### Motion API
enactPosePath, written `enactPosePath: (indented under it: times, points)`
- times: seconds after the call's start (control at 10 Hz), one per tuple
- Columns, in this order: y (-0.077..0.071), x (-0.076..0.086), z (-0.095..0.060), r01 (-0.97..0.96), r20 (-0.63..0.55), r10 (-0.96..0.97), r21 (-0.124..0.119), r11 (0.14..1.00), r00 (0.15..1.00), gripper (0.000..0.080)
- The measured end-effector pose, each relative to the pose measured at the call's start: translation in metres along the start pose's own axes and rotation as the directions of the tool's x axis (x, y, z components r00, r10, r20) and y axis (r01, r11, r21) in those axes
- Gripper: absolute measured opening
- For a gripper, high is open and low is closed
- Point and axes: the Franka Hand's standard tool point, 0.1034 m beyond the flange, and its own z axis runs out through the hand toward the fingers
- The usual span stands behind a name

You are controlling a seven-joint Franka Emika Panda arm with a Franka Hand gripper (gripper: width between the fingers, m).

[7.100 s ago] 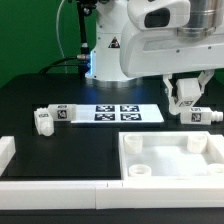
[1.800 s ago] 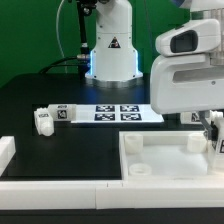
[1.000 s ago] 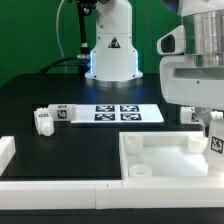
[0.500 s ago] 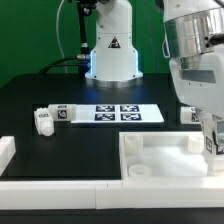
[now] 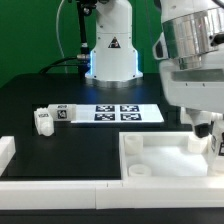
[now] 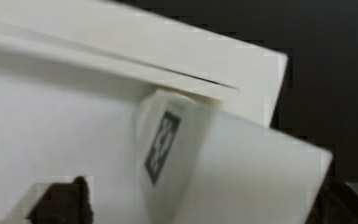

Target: Assemble square table

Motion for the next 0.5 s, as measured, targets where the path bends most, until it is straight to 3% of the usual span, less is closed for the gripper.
enactPosePath:
  times: [0.1,0.2,0.5]
  points:
    - [-0.0034,-0.0023,-0.0008,0.191,0.044,-0.19,-0.026,0.981,0.981,0.0637]
    - [-0.0059,0.0004,-0.001,0.212,0.033,-0.212,-0.017,0.977,0.977,0.0637]
    - [-0.0035,0.0015,-0.0005,0.446,0.037,-0.445,-0.027,0.894,0.895,0.0649]
